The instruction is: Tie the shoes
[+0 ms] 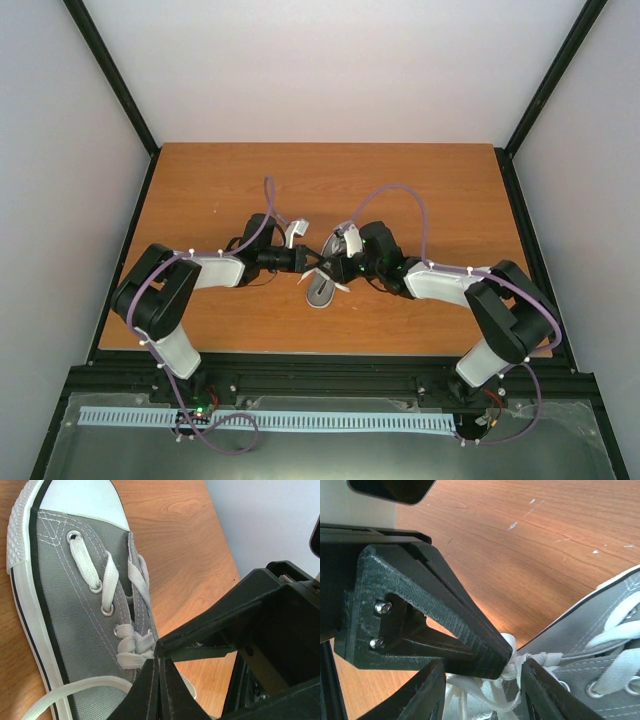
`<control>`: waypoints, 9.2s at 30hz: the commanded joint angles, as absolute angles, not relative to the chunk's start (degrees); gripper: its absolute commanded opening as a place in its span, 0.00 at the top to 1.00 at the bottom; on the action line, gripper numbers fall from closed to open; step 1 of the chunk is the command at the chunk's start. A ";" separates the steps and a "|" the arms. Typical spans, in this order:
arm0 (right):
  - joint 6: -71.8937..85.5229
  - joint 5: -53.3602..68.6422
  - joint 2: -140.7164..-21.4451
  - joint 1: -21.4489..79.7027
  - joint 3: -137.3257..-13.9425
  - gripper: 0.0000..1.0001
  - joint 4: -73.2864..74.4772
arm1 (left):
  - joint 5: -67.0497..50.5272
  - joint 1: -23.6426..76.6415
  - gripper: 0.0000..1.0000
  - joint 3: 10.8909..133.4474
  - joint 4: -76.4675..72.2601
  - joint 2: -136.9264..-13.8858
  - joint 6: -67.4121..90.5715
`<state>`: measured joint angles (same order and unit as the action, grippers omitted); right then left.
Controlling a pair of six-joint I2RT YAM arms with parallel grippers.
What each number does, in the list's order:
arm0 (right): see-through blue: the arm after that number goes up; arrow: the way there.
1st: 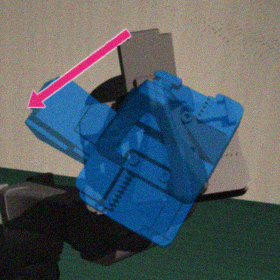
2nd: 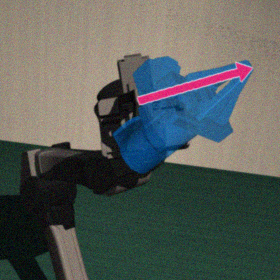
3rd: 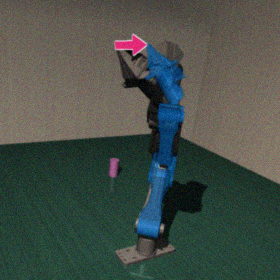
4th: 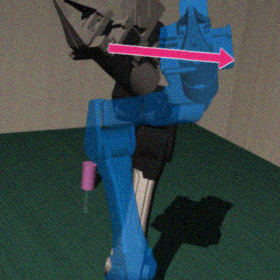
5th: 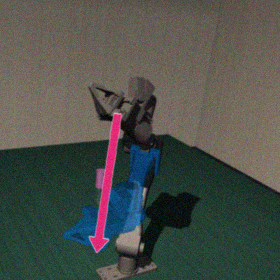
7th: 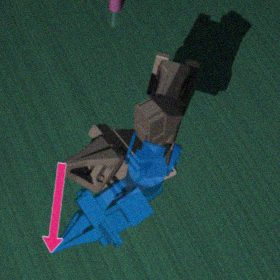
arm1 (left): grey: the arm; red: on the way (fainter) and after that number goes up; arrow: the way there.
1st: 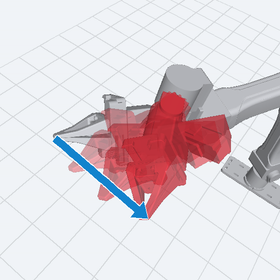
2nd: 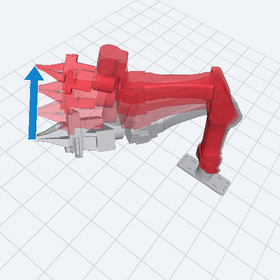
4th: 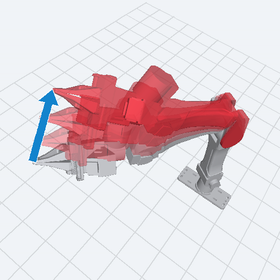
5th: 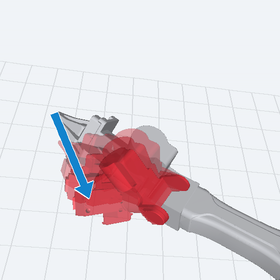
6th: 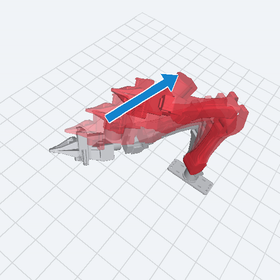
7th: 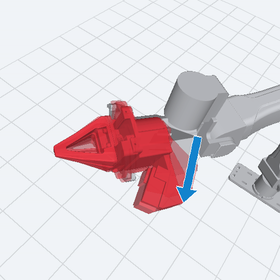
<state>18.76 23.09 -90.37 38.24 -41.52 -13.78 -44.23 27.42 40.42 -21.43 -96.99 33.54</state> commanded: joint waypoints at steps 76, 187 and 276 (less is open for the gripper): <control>17.33 22.41 -91.48 38.14 -37.14 0.92 -14.43 | -28.85 34.89 0.78 49.21 0.71 -92.47 14.60; 19.58 6.48 -81.28 42.10 -35.49 0.97 -2.06 | -26.84 28.65 0.72 40.43 -15.59 -89.77 37.32; 25.28 11.12 -87.67 31.94 -41.47 0.97 -3.36 | -21.22 27.79 0.99 41.51 -8.38 -91.93 29.86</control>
